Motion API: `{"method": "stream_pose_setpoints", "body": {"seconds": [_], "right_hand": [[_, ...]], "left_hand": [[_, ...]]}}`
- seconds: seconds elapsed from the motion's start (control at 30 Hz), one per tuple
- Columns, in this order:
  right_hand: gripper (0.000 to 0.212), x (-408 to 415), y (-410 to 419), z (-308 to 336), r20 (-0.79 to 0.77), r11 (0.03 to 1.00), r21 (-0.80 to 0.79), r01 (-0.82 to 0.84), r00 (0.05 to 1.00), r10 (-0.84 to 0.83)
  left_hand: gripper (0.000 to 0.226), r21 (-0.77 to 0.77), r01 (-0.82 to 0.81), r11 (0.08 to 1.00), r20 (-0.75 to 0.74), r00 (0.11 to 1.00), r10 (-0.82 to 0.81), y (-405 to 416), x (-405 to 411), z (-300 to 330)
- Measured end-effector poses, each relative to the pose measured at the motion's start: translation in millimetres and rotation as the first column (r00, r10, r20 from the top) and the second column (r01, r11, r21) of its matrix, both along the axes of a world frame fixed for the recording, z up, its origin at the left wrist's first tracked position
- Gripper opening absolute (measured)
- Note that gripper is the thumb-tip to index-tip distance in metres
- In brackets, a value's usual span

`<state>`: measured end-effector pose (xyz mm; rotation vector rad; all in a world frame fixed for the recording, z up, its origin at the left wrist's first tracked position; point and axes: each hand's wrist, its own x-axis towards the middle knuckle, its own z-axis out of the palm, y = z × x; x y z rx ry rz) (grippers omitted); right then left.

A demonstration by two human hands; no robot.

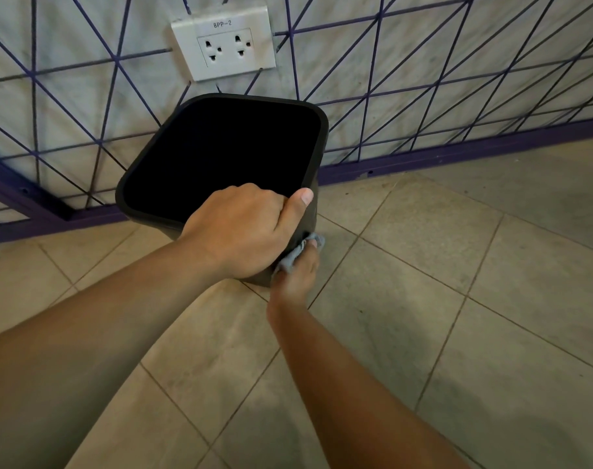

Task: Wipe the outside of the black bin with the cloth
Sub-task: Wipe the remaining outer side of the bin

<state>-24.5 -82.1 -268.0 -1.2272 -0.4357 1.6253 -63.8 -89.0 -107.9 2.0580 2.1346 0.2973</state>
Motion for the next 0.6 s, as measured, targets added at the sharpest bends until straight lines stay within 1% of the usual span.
{"method": "stream_pose_setpoints", "body": {"seconds": [0.03,0.07,0.1,0.13,0.17,0.2,0.23,0.27,0.3,0.37,0.4,0.43,0.5,0.53,0.57,0.6], "right_hand": [[0.074,-5,-9,-1,0.028,0.998,0.059,-0.004,1.0,0.002],[0.073,-9,-18,-6,0.037,0.991,0.134,-0.012,0.999,0.007],[0.066,-9,-24,-14,0.036,0.986,0.167,-0.024,0.999,0.019],[0.057,-6,-21,-20,0.048,0.989,0.146,-0.013,0.999,0.006],[0.053,-2,-15,-25,0.106,0.994,0.105,-0.016,0.994,0.005],[0.055,0,-10,-27,0.113,0.998,0.056,-0.001,0.994,-0.005],[0.065,1,-5,-27,0.079,1.0,0.021,-0.011,0.997,0.009],[0.076,0,-6,-20,0.062,1.0,0.005,-0.023,0.998,0.023],[0.081,0,-12,-12,0.064,0.999,0.022,-0.026,0.998,0.025],[0.076,-5,-30,2,0.031,0.996,0.084,-0.008,1.0,0.005],[0.078,-5,-32,2,0.029,0.997,0.078,0.003,1.0,-0.006],[0.083,-3,-28,-6,0.023,0.999,0.042,0.019,1.0,-0.02],[0.092,-4,-8,-19,0.018,0.993,-0.105,0.049,0.999,-0.047],[0.089,-6,-1,-19,-0.018,0.987,-0.162,0.016,1.0,-0.019],[0.085,-6,0,-11,-0.033,0.988,-0.154,-0.007,0.999,0.002],[0.079,-5,-7,3,-0.041,0.994,-0.106,0.01,0.999,-0.015]], "left_hand": [[0.072,-0.008,0.013,1.0,-0.01,1.0,-0.013,0,-1,1],[0.073,-0.018,0.028,0.999,-0.027,0.999,-0.029,1,-1,1],[0.072,-0.028,0.04,0.999,-0.046,0.998,-0.042,2,-1,2],[0.069,-0.036,0.047,0.998,-0.064,0.997,-0.049,2,0,2],[0.065,-0.036,0.05,0.998,-0.078,0.996,-0.053,2,1,2],[0.062,-0.033,0.053,0.998,-0.088,0.995,-0.055,3,1,1],[0.061,-0.03,0.052,0.998,-0.089,0.995,-0.054,3,1,1],[0.061,-0.029,0.047,0.998,-0.082,0.995,-0.049,2,1,1],[0.062,-0.025,0.044,0.999,-0.072,0.996,-0.046,2,1,1],[0.062,-0.006,0.044,0.999,-0.056,0.997,-0.044,2,-1,0],[0.061,0.004,0.043,0.999,-0.045,0.998,-0.043,2,-1,0],[0.06,0.016,0.041,0.999,-0.036,0.999,-0.04,1,0,-1],[0.06,0.045,0.028,0.999,-0.031,0.999,-0.027,1,1,-2],[0.061,0.049,0.024,0.999,-0.031,0.999,-0.022,1,0,-2],[0.062,0.047,0.022,0.999,-0.027,0.999,-0.02,0,0,-2],[0.063,0.044,0.023,0.999,-0.017,1.0,-0.022,0,0,-3]]}}
